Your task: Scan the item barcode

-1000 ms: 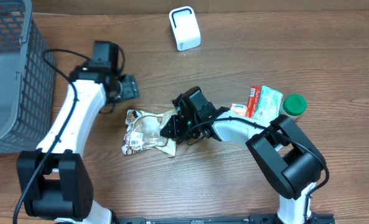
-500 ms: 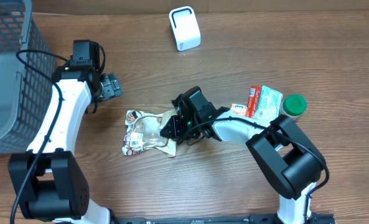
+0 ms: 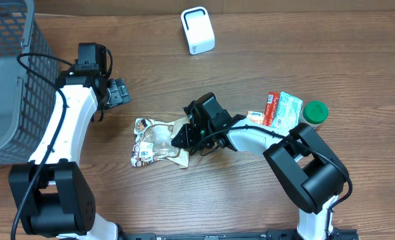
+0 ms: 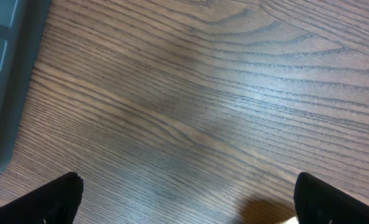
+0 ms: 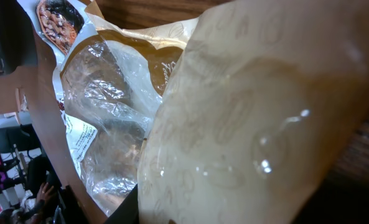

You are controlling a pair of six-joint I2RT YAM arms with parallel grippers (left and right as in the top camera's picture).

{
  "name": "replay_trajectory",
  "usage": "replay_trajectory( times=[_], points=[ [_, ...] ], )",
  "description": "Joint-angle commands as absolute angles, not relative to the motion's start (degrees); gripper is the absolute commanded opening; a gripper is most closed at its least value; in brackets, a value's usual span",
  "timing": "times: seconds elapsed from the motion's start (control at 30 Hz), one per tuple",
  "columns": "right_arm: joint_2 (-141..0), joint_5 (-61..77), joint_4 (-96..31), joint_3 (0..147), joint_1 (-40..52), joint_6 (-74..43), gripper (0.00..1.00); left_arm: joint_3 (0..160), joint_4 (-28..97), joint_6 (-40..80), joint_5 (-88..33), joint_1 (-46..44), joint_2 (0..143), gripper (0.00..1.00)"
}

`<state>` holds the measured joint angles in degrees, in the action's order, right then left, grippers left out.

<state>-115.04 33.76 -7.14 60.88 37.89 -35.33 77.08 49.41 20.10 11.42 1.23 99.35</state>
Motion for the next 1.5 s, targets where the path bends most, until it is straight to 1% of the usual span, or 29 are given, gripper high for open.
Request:
replay_trajectory(
  times=[0.0,0.13,0.3,0.43,0.53,0.63,0.7,0.8,0.93,1.07,1.13,1.2,1.27,1.47],
  points=[
    [-114.7,33.8,-7.1,60.8,36.9,-33.5,0.04,78.0,49.4,19.3,12.4,1.3,99.6,1.0],
    [-110.2,34.0,-7.1,60.8,34.8,-31.2,0.04,78.0,49.4,19.3,12.4,1.3,99.6,1.0],
    [-100.8,33.9,-7.7,61.3,32.5,-26.2,0.04,78.0,49.4,19.3,12.4,1.3,99.6,1.0],
    [-93.9,32.0,-9.7,62.5,32.2,-17.1,0.04,78.0,49.4,19.3,12.4,1.3,99.6,1.0],
    [-90.0,24.5,-13.2,64.9,32.2,-10.9,0.04,78.0,49.4,19.3,12.4,1.3,99.6,1.0],
    [-88.9,19.3,-19.8,71.7,32.1,-5.1,0.03,78.0,49.4,19.3,12.4,1.3,99.6,1.0],
    [-89.2,15.5,-27.3,79.8,32.1,-0.1,0.03,78.0,49.4,19.3,12.4,1.3,99.6,1.0],
    [-89.9,8.2,-34.7,90.5,32.1,4.4,0.03,78.0,49.4,19.3,12.4,1.3,99.6,1.0],
    [-90.5,0.6,-39.4,101.3,32.1,12.3,0.03,78.0,49.4,19.3,12.4,1.3,99.6,1.0],
    [-90.6,-3.3,-39.0,102.5,32.1,22.1,0.04,78.0,49.4,19.3,12.4,1.3,99.6,1.0],
    [-91.5,-5.5,-38.9,102.3,32.1,25.7,0.09,78.0,49.4,19.3,12.4,1.3,99.6,1.0],
    [-92.9,-8.2,-38.0,102.3,32.1,28.9,0.11,78.0,49.4,19.3,12.4,1.3,99.6,1.0],
    [-94.7,-10.5,-35.6,102.3,32.1,31.5,0.04,78.0,49.4,19.3,12.4,1.3,99.6,1.0],
    [-101.9,-16.0,-24.5,102.3,32.1,41.6,0.04,78.0,49.4,19.3,12.4,1.3,99.6,0.99]
  ],
)
